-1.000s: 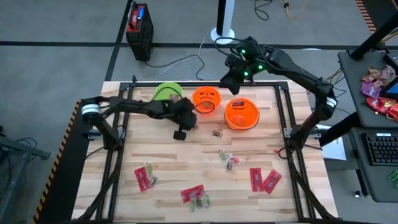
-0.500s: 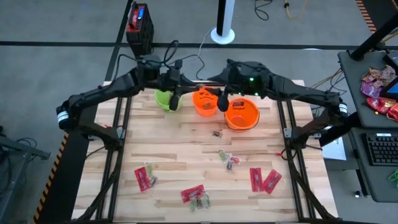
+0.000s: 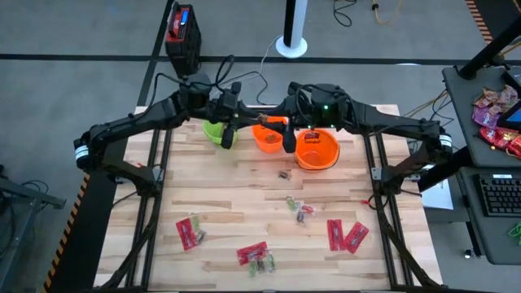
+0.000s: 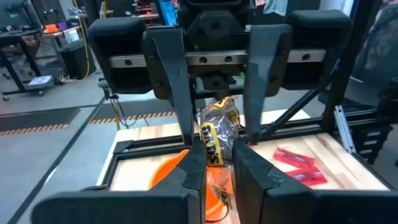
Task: Sort candy by brand, put in halloween buckets
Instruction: Put the black candy into the right orange bucket, then put the red candy into the green bucket
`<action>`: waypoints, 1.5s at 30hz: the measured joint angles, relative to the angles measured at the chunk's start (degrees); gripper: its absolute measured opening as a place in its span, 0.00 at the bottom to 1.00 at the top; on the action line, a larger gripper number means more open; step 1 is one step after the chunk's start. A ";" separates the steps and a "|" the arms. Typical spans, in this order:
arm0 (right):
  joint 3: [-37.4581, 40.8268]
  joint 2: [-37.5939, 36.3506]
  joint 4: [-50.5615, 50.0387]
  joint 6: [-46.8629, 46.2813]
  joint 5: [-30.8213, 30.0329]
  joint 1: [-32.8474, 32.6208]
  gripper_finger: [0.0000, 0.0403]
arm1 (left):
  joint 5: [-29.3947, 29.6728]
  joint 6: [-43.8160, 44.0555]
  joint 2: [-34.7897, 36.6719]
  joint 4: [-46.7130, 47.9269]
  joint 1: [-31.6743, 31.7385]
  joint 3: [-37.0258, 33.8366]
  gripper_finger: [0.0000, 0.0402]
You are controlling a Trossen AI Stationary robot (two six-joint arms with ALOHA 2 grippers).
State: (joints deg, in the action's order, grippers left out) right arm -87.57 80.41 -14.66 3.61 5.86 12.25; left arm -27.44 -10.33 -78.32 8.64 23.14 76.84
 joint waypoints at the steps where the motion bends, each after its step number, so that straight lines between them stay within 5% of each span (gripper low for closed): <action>1: 0.00 0.08 0.02 -0.01 0.20 0.02 0.33 | -0.11 0.29 0.00 0.00 0.00 0.00 0.07; 8: 0.00 0.25 -0.33 0.77 0.28 -0.22 0.11 | -0.58 0.68 0.00 1.47 -0.13 -0.09 0.08; 15: 0.02 0.25 -3.46 -2.38 -1.19 -0.12 0.10 | 1.64 4.10 -0.01 5.85 -0.22 -0.09 0.24; 22: -2.61 -0.02 -25.07 -10.54 -7.38 1.85 0.10 | 7.50 8.31 0.08 24.64 0.00 1.65 0.38; 29: -1.79 3.16 -53.23 -25.23 -10.70 4.33 0.10 | 9.26 29.15 0.22 61.54 -2.60 1.66 0.42; 32: -0.45 4.94 -58.95 -26.60 -12.66 4.72 0.19 | 14.04 37.06 1.21 71.19 -7.78 -2.69 0.42; 38: 0.61 7.76 -58.72 -25.19 -13.38 4.66 0.38 | 18.43 55.23 7.50 67.32 -19.07 -15.16 0.42; 45: 0.63 8.91 -57.79 -25.58 -13.36 4.66 0.42 | 17.94 82.35 16.79 56.74 -29.23 -28.72 0.42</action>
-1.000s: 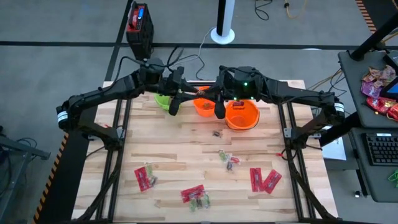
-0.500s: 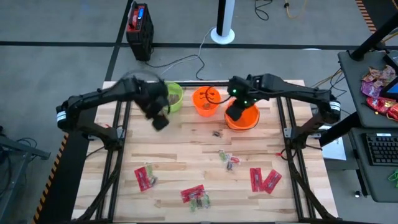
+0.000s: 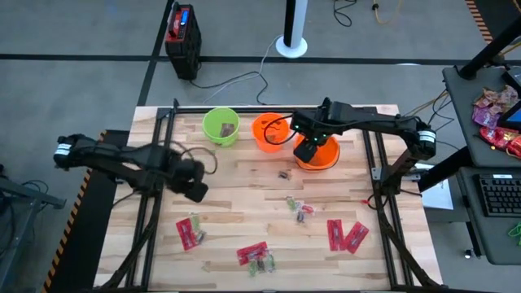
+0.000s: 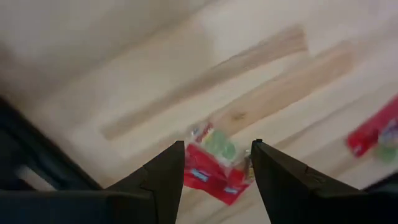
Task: Sort candy by brand, put in halloween buckets
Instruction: Put the red candy into the green bucket
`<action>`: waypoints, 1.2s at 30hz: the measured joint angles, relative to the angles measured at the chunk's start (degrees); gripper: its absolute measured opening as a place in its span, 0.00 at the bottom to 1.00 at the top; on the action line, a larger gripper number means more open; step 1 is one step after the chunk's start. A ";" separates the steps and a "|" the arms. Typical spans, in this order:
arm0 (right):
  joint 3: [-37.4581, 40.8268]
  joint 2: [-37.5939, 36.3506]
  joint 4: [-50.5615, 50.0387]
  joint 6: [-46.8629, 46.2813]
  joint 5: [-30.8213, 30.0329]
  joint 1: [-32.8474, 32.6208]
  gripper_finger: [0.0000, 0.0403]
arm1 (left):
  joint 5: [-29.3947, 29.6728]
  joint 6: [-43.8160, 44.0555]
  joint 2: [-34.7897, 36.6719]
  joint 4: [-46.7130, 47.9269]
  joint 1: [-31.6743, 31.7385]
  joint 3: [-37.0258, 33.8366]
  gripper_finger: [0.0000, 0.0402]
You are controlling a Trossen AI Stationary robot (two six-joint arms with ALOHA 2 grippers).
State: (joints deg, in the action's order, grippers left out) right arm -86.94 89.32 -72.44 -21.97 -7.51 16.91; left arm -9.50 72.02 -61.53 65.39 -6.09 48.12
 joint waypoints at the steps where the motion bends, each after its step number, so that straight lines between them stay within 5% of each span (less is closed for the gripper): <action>1: 0.00 0.00 0.07 -0.34 0.01 0.00 0.42 | -0.22 4.52 0.68 -0.76 -1.72 -1.40 0.42; 9: 0.00 -0.35 4.51 -0.67 1.81 0.02 0.39 | -1.57 33.57 -1.43 -8.22 -18.97 -6.32 0.42; 16: 0.00 -0.35 10.81 1.01 3.11 0.01 0.37 | -1.73 45.17 -7.90 -15.35 -29.48 -8.37 0.42; 30: 0.00 -0.35 12.98 2.46 3.50 0.26 0.35 | -1.25 43.31 -19.52 -29.90 -31.36 -14.39 0.40; 36: 0.00 -0.35 12.98 2.78 3.52 0.26 0.35 | -0.48 40.28 -20.90 -30.33 -31.36 -14.06 0.15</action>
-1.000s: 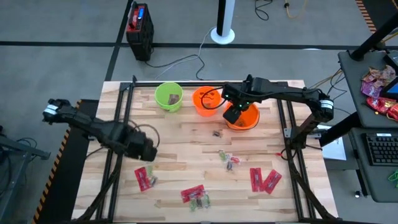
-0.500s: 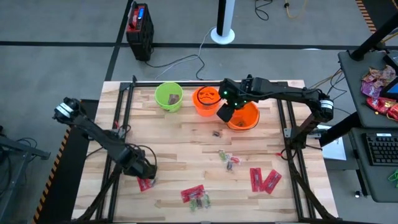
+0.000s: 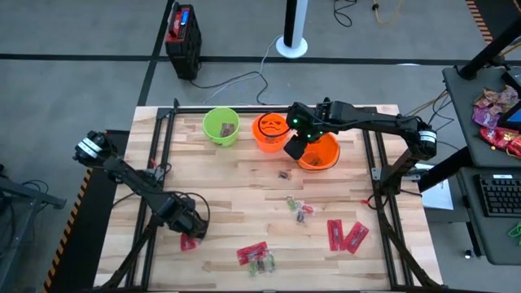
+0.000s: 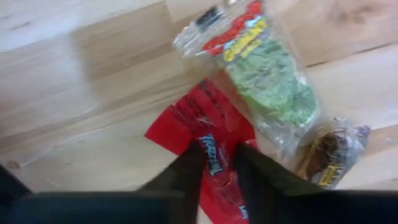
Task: Sort candy by brand, put in halloween buckets
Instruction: Put the red candy into the green bucket
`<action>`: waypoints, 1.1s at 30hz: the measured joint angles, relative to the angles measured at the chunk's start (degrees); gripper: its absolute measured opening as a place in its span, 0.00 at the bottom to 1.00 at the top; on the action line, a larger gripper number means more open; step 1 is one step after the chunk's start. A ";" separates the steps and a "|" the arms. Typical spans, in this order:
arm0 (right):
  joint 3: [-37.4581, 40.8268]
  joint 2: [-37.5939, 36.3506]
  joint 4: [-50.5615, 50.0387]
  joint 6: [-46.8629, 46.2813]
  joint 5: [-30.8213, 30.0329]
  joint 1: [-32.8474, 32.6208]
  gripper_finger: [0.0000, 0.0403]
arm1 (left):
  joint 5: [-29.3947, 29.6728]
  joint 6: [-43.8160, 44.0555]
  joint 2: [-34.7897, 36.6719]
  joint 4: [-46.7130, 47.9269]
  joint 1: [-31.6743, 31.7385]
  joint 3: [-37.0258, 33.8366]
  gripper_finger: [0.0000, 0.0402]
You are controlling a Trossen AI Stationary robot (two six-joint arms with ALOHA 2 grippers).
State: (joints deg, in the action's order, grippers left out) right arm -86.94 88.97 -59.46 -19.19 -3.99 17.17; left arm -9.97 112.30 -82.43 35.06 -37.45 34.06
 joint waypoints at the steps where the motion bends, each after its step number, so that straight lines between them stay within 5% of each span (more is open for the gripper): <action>1: 0.00 0.00 0.00 0.32 0.00 0.00 0.35 | 0.50 -0.51 0.07 -0.17 0.00 0.00 0.09; 11: 0.00 0.00 -0.02 2.07 -0.04 0.00 0.35 | 14.19 -6.75 11.46 6.77 1.11 6.63 0.01; 20: 0.00 0.00 0.22 3.90 -0.55 0.45 0.35 | 34.25 -22.06 25.49 24.04 11.41 16.26 0.00; 28: 0.00 0.00 0.34 4.22 -0.59 0.68 0.35 | 46.08 -52.35 27.63 22.17 35.36 23.31 0.00; 30: 0.00 0.00 0.85 4.21 -0.59 0.68 0.35 | 45.11 -63.13 26.56 17.12 44.13 24.13 0.00; 33: 0.00 0.00 2.05 4.22 -0.63 0.66 0.35 | 36.25 -79.82 23.85 5.50 58.05 24.22 0.00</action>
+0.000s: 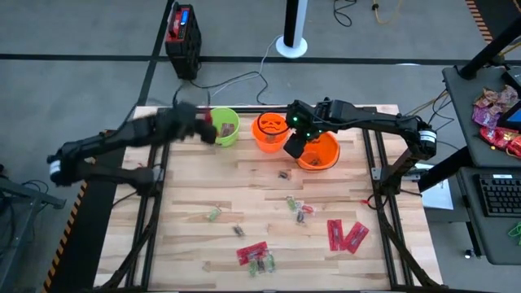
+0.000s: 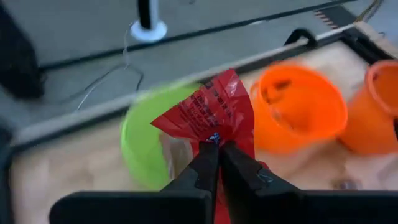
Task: Sort candy by brand, put in halloween buckets
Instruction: Put the red candy into the green bucket
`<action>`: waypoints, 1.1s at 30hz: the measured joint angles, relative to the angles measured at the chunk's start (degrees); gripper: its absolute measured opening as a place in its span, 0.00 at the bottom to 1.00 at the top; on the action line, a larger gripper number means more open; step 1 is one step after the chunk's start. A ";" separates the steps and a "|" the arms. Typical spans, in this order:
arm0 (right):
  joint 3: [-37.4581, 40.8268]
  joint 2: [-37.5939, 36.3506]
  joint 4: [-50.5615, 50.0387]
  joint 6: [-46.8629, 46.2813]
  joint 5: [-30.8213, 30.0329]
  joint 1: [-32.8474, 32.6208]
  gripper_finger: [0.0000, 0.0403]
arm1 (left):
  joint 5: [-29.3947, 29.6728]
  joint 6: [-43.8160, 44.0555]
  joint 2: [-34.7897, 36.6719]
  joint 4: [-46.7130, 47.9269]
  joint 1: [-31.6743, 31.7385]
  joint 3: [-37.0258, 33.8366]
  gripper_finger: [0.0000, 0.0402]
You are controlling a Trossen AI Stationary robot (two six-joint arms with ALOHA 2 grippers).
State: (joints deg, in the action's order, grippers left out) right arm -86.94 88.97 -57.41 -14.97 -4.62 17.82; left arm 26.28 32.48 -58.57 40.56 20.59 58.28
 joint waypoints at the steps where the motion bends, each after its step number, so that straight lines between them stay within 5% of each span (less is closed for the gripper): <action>1: 0.00 0.00 -0.02 -0.01 0.01 0.00 0.35 | -4.24 -4.31 -1.31 -3.01 4.54 0.08 0.00; 5: 0.00 0.00 0.09 0.09 -0.04 0.00 0.35 | -16.84 -12.49 -8.14 -5.18 19.37 0.08 0.00; 8: 0.00 -0.02 0.28 0.19 -0.03 0.00 0.35 | -23.74 -15.61 -12.67 -5.21 24.29 0.06 0.00; 26: 0.00 -0.02 1.07 1.15 -0.03 0.09 0.35 | -24.21 -22.36 -22.02 6.13 24.60 12.35 0.00; 33: 0.00 -0.02 1.20 1.49 -0.01 0.09 0.35 | -28.69 -24.43 -21.99 7.29 24.40 12.92 0.16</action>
State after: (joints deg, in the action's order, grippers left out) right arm -86.94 88.95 -56.21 -13.47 -4.62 17.91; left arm -2.41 8.05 -80.57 47.85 44.99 71.20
